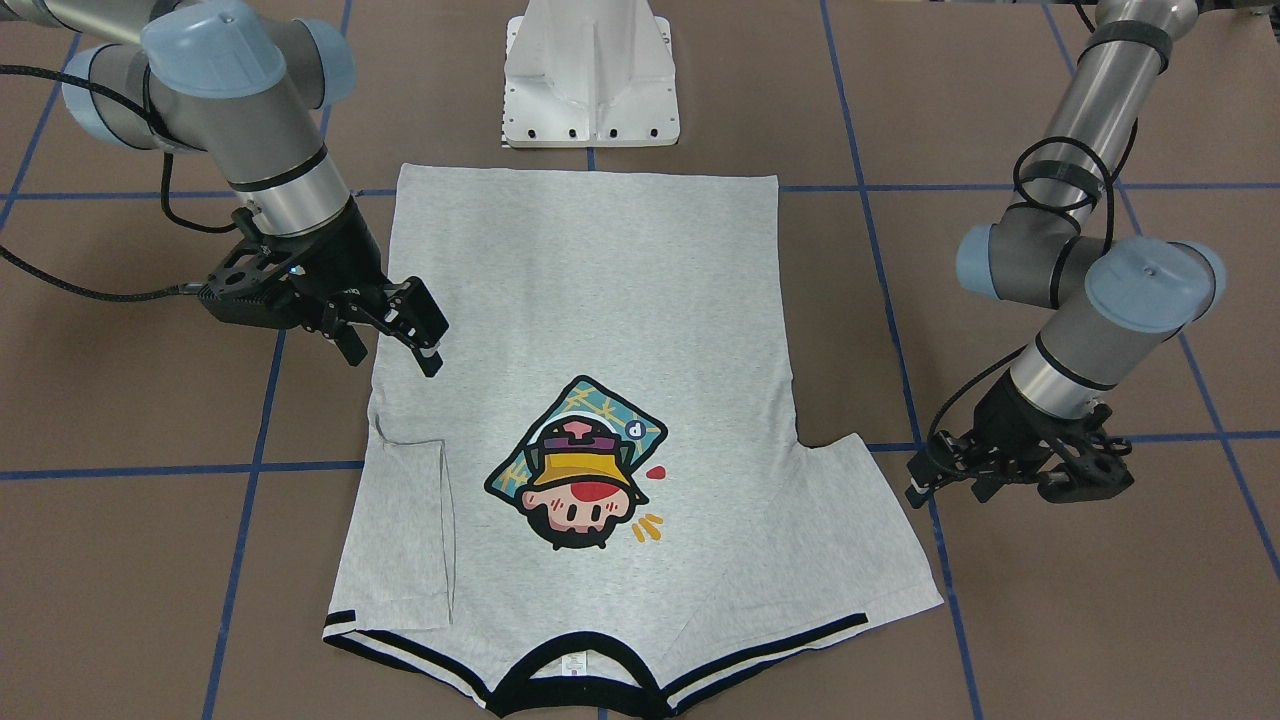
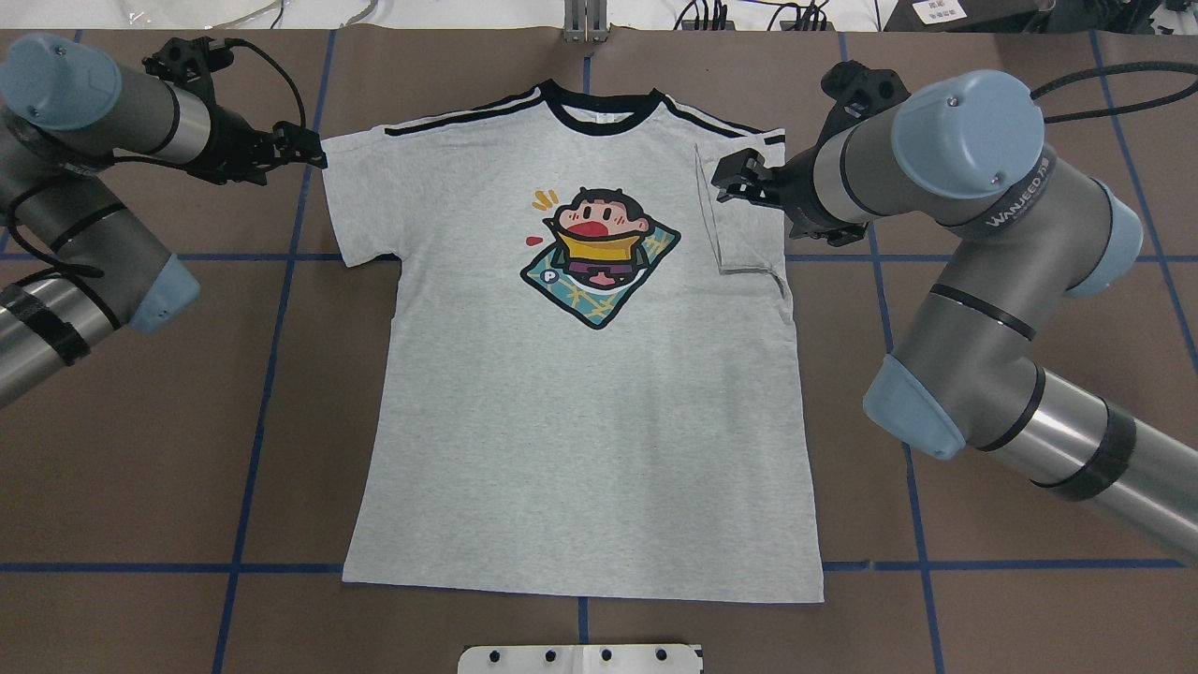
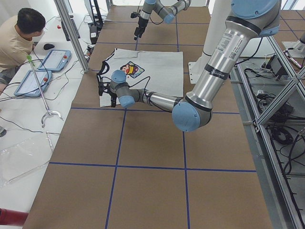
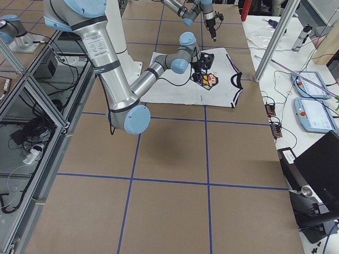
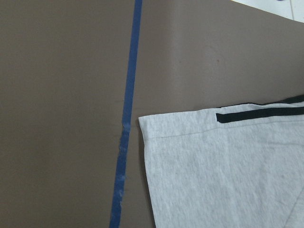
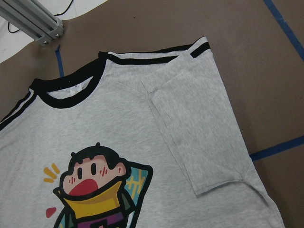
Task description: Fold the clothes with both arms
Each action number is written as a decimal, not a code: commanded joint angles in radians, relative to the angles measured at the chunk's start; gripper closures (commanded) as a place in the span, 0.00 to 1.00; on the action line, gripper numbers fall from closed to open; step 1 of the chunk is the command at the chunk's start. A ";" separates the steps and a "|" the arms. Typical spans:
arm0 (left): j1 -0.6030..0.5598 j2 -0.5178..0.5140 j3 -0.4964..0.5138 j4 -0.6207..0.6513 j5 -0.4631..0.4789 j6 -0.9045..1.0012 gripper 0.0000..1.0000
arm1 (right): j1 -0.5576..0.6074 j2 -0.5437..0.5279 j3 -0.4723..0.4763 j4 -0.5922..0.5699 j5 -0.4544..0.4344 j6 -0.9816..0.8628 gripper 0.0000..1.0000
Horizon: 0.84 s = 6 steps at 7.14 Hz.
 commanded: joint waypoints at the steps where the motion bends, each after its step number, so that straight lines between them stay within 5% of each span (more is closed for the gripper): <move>1: 0.014 -0.065 0.119 -0.082 0.073 -0.031 0.08 | 0.001 -0.010 0.010 0.002 -0.003 0.001 0.00; 3: 0.025 -0.085 0.165 -0.089 0.083 -0.033 0.27 | -0.001 -0.011 0.010 0.002 -0.008 0.001 0.00; 6: 0.028 -0.176 0.328 -0.181 0.114 -0.033 0.36 | -0.001 -0.025 0.027 0.000 -0.009 0.001 0.00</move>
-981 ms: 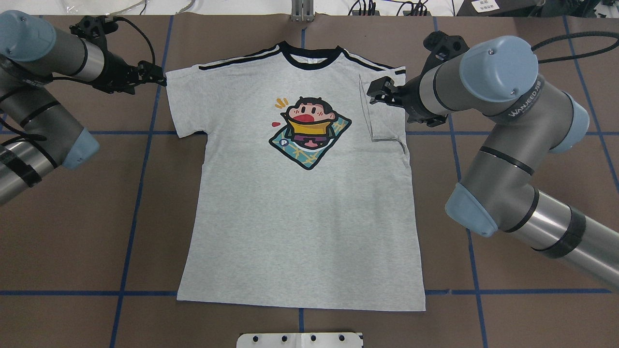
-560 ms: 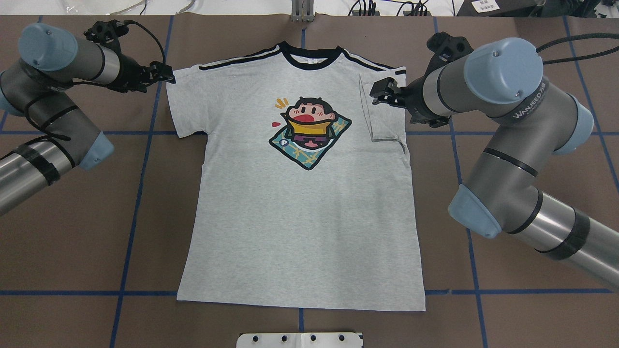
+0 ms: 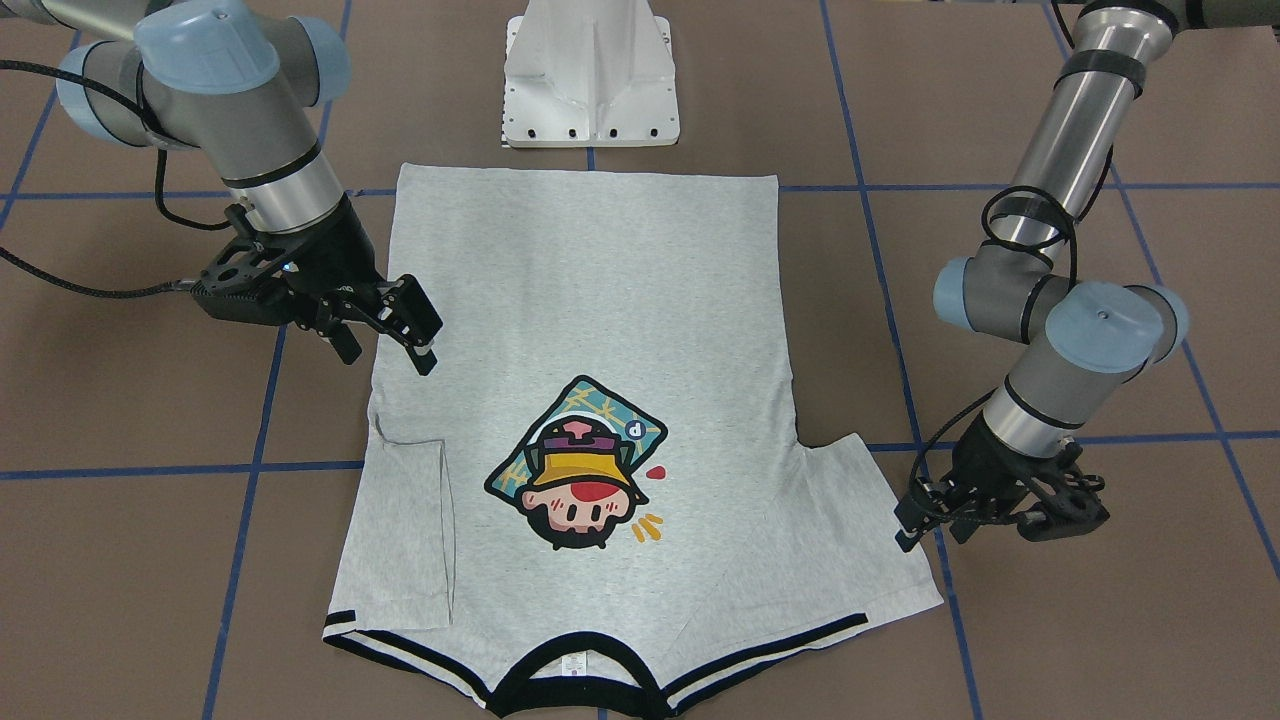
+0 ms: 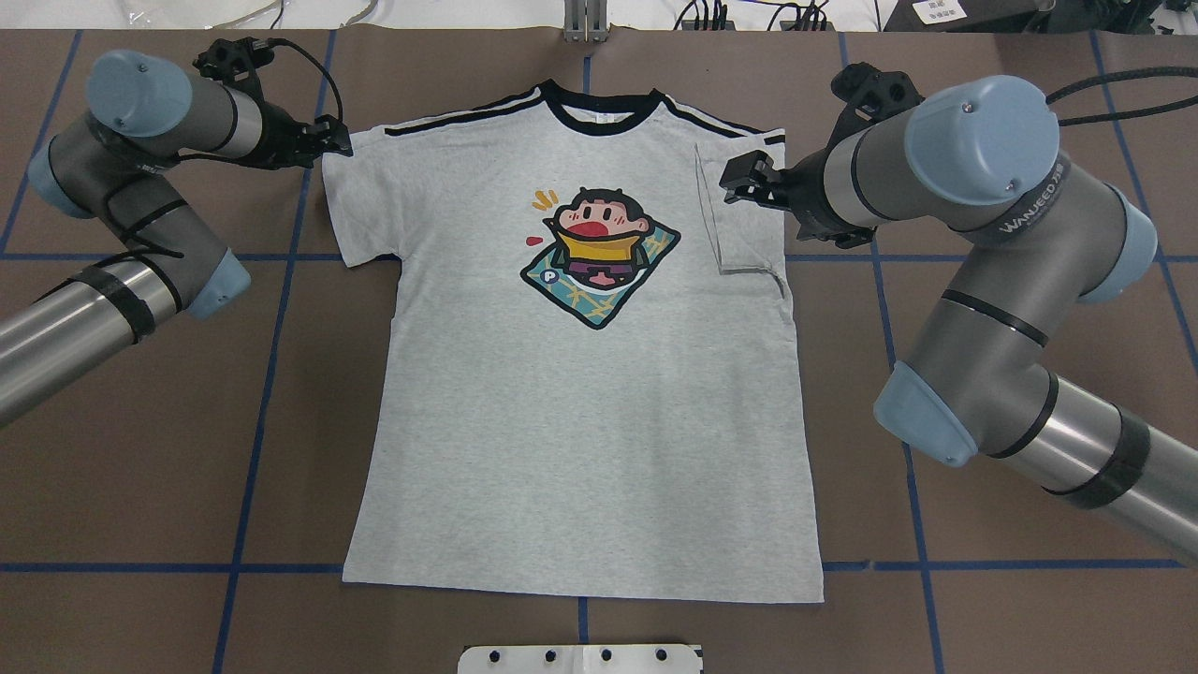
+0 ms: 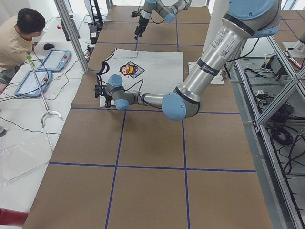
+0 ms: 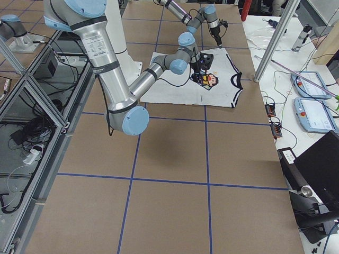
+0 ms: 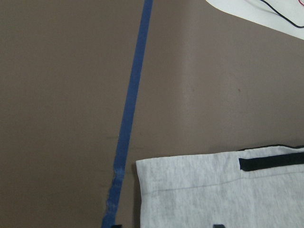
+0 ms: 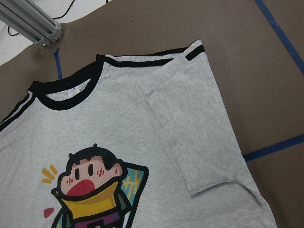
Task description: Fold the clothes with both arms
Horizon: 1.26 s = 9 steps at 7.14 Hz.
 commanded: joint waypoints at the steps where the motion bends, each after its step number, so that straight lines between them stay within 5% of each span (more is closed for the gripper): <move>1: 0.001 -0.023 0.043 -0.021 0.009 0.000 0.37 | 0.000 -0.005 0.005 0.000 -0.001 0.000 0.00; 4: 0.004 -0.020 0.061 -0.021 0.030 0.000 0.45 | -0.002 -0.005 -0.001 0.000 -0.001 0.001 0.00; 5: 0.004 -0.022 0.061 -0.021 0.030 0.000 0.59 | -0.002 -0.005 -0.001 0.000 -0.001 -0.001 0.00; 6: 0.004 -0.022 0.061 -0.021 0.029 0.000 0.93 | 0.000 -0.005 -0.001 0.000 -0.001 -0.001 0.00; 9: 0.003 -0.026 -0.041 -0.018 0.024 -0.102 1.00 | -0.002 -0.011 -0.001 0.000 0.001 -0.001 0.00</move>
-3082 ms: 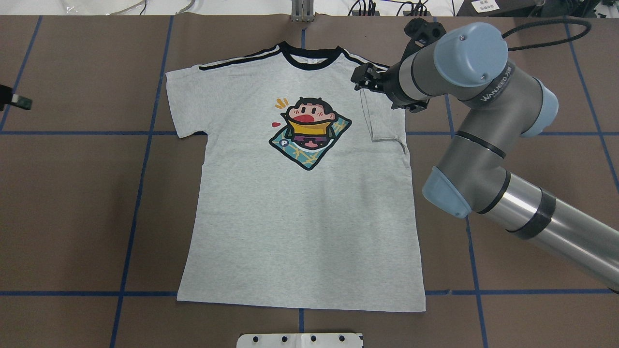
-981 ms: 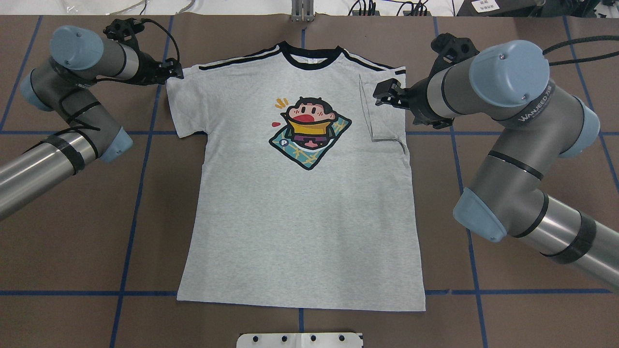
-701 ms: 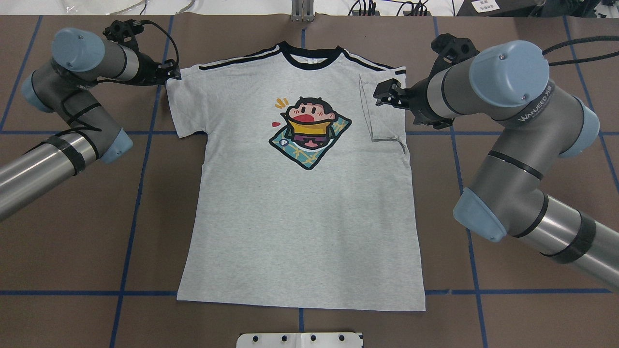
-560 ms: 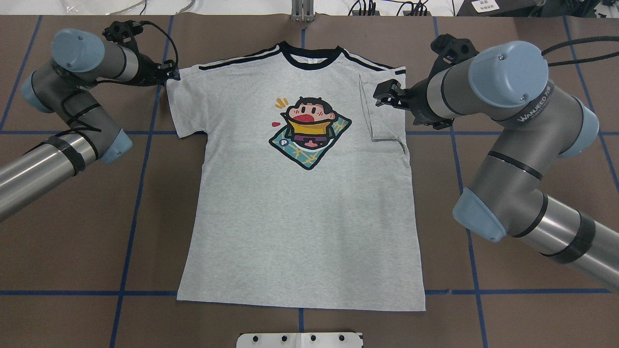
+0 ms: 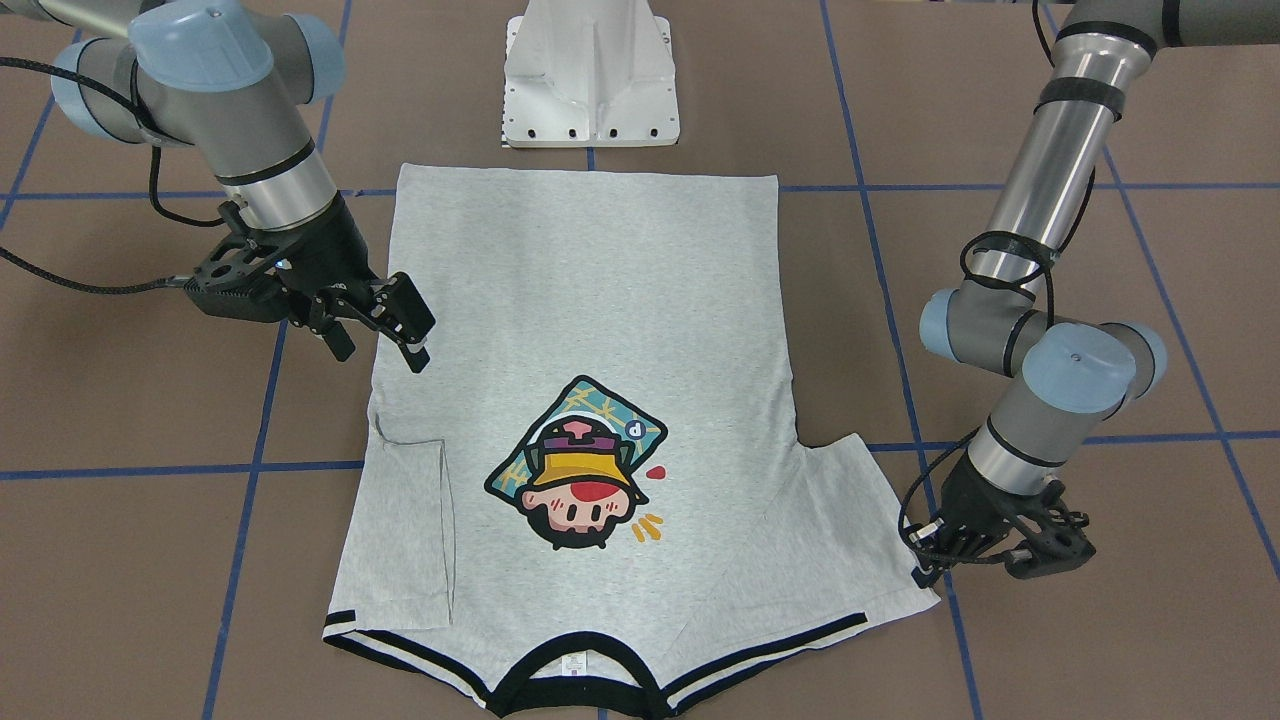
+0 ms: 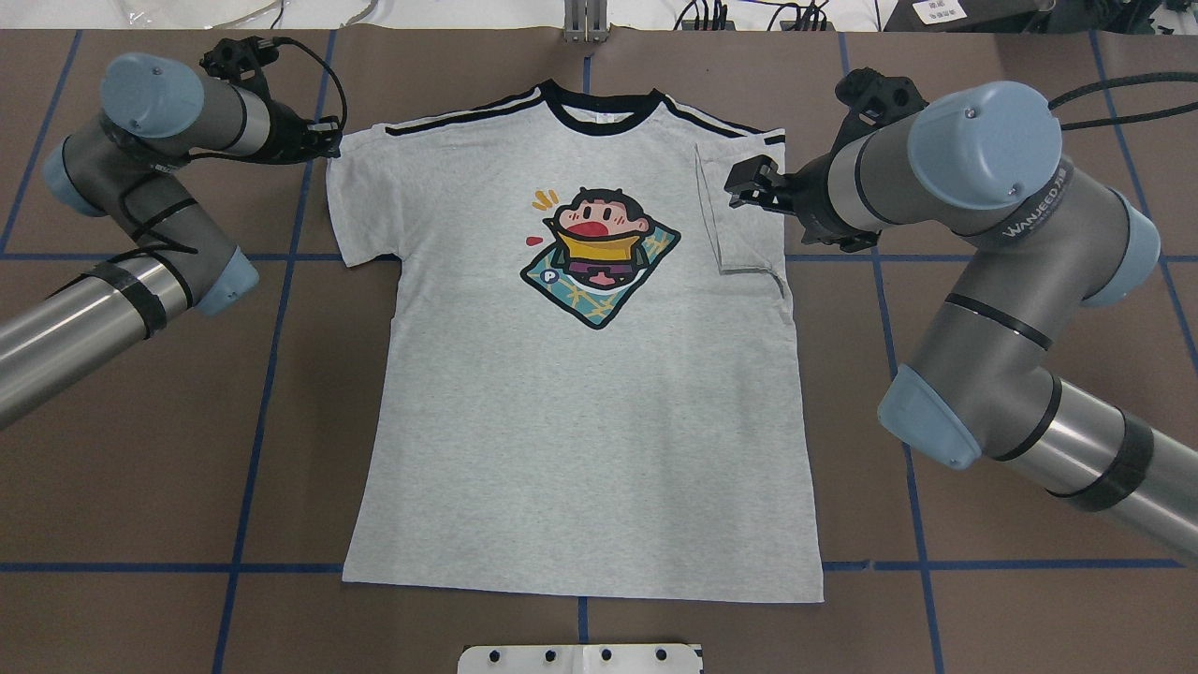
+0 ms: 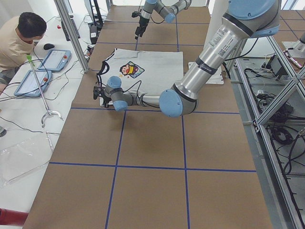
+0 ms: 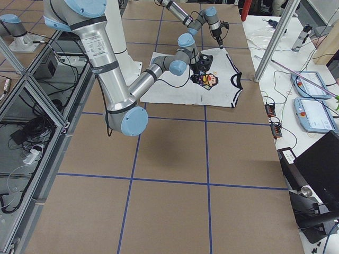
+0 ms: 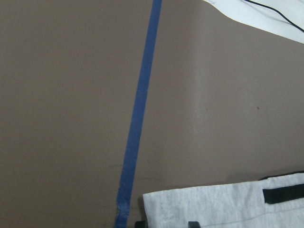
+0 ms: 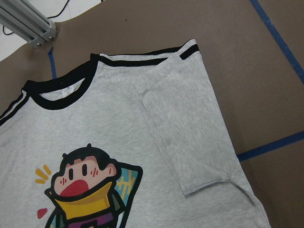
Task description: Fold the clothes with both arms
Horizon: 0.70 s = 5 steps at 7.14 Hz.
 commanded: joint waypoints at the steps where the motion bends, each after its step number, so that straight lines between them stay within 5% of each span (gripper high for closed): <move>1: 0.010 -0.008 -0.128 0.007 -0.002 -0.135 1.00 | 0.001 -0.001 -0.002 0.000 0.001 -0.002 0.00; 3: 0.135 -0.084 -0.146 0.027 0.008 -0.320 1.00 | 0.001 -0.010 -0.005 0.002 0.003 -0.011 0.00; 5: 0.177 -0.153 -0.059 0.051 0.136 -0.329 1.00 | -0.002 -0.015 -0.012 0.003 0.001 -0.014 0.00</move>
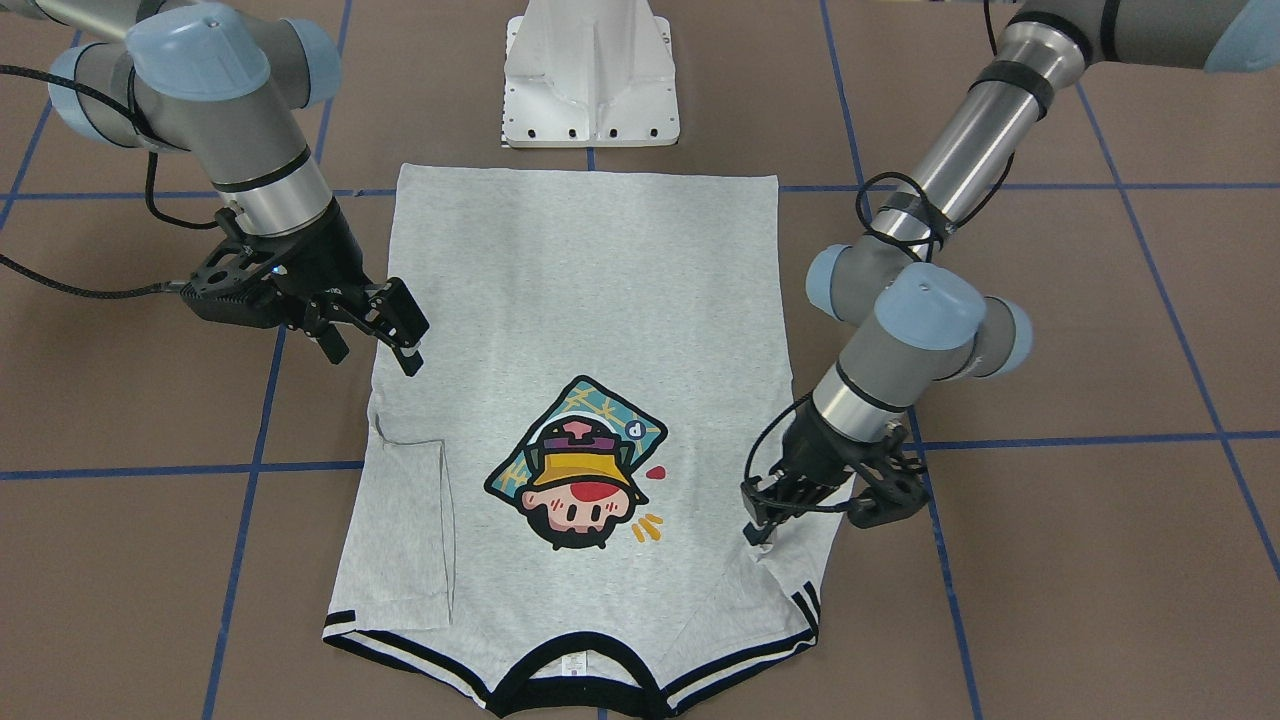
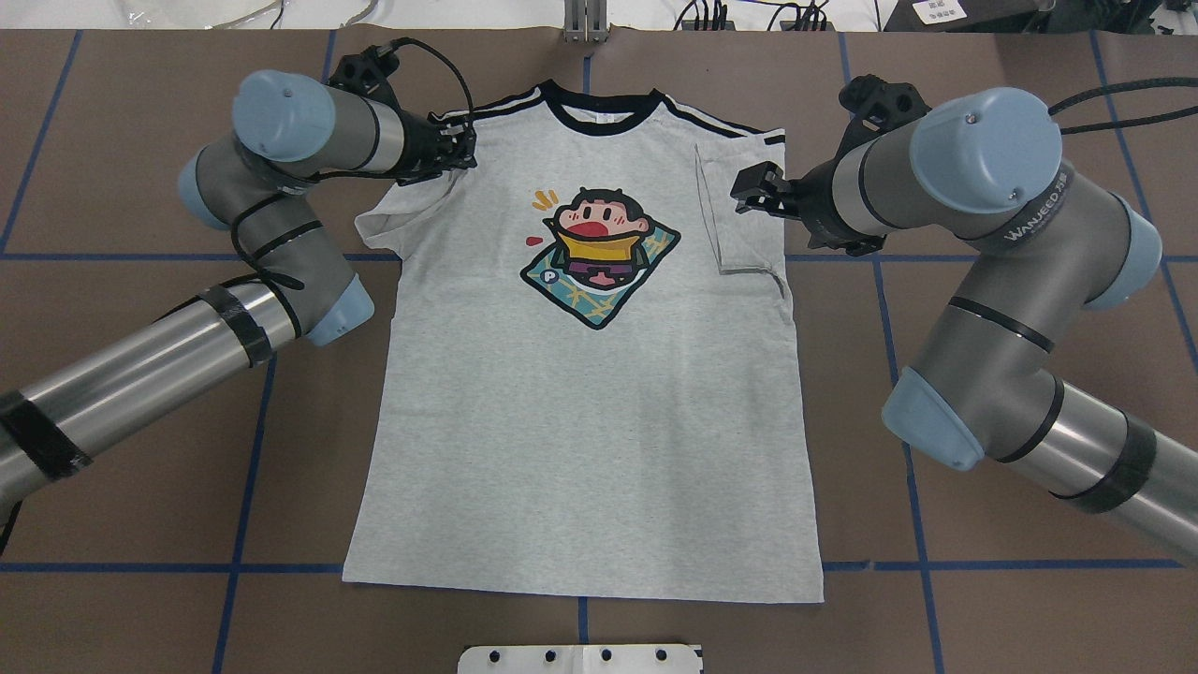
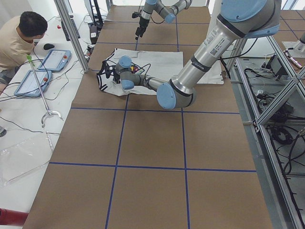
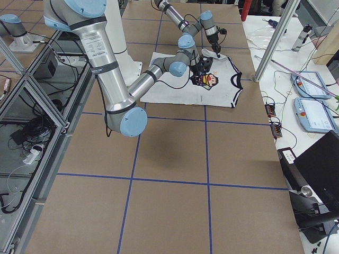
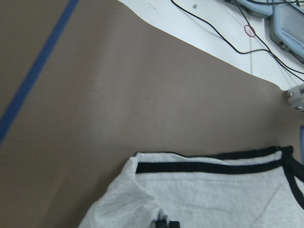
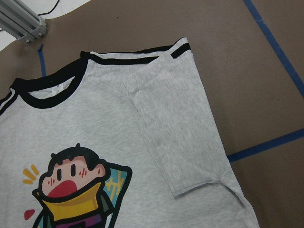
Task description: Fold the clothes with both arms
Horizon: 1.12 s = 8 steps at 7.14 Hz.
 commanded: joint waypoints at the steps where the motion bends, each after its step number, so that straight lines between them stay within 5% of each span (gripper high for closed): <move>1: 0.025 -0.049 0.091 -0.006 0.073 -0.011 1.00 | -0.003 -0.001 -0.003 -0.001 -0.001 -0.002 0.00; 5: 0.024 -0.153 0.223 -0.075 0.127 -0.016 1.00 | -0.005 0.010 -0.031 0.002 -0.001 -0.003 0.00; 6: 0.024 -0.153 0.248 -0.092 0.127 -0.016 0.93 | -0.005 0.012 -0.032 0.002 -0.001 -0.003 0.00; 7: 0.024 -0.153 0.278 -0.130 0.127 -0.014 0.35 | -0.002 0.013 -0.032 0.002 -0.003 -0.005 0.00; 8: 0.024 -0.155 0.277 -0.130 0.127 -0.017 0.27 | -0.002 0.015 -0.034 0.002 -0.003 -0.002 0.00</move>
